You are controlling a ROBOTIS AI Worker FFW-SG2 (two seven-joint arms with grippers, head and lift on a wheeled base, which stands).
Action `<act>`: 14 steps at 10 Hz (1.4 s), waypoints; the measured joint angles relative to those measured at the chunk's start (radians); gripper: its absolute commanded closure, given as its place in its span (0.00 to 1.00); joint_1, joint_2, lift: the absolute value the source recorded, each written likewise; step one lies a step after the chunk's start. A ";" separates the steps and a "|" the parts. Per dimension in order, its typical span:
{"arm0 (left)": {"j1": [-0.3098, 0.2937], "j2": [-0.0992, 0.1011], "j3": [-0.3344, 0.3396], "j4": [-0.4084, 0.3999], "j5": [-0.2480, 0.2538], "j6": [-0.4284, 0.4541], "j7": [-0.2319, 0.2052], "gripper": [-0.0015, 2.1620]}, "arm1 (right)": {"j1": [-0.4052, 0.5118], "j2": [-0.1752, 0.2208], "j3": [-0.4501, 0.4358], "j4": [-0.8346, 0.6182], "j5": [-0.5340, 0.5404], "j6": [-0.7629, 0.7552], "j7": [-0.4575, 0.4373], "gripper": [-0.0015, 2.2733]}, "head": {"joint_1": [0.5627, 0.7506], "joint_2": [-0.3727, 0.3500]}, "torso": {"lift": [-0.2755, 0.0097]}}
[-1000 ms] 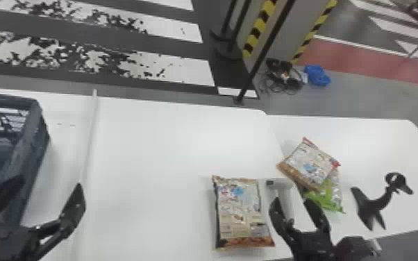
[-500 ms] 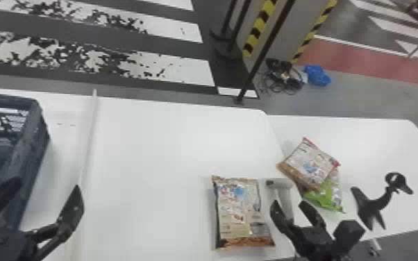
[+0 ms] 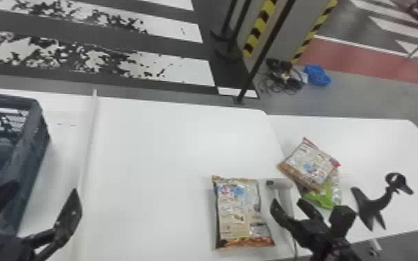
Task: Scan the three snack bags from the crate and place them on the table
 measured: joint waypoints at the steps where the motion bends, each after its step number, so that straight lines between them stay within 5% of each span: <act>1: 0.003 0.001 0.001 -0.001 0.001 -0.008 -0.001 0.03 | -0.022 -0.015 0.000 0.034 0.015 0.012 0.014 0.05 | 0.70 0.03 | 0.84; 2: 0.005 0.003 0.001 -0.004 0.001 -0.011 -0.001 0.03 | -0.043 -0.032 0.000 0.072 0.023 0.025 0.024 0.11 | 0.70 0.03 | 0.84; 3: 0.005 0.006 0.000 -0.006 0.001 -0.011 -0.002 0.03 | -0.061 -0.049 0.000 0.115 0.027 0.031 0.035 0.35 | 0.70 0.03 | 0.84; 4: 0.005 0.008 -0.001 -0.007 0.001 -0.011 -0.002 0.03 | -0.075 -0.064 0.000 0.148 0.040 0.034 0.049 0.80 | 0.70 0.03 | 0.84; 7: 0.005 0.007 -0.003 -0.004 0.001 -0.011 -0.006 0.03 | -0.086 -0.074 0.001 0.164 0.074 0.049 0.098 0.91 | 0.70 0.03 | 0.84; 14: 0.005 0.006 -0.012 0.000 0.001 -0.019 -0.006 0.03 | 0.027 -0.029 -0.063 0.055 0.029 -0.067 0.087 0.91 | 0.70 0.03 | 0.84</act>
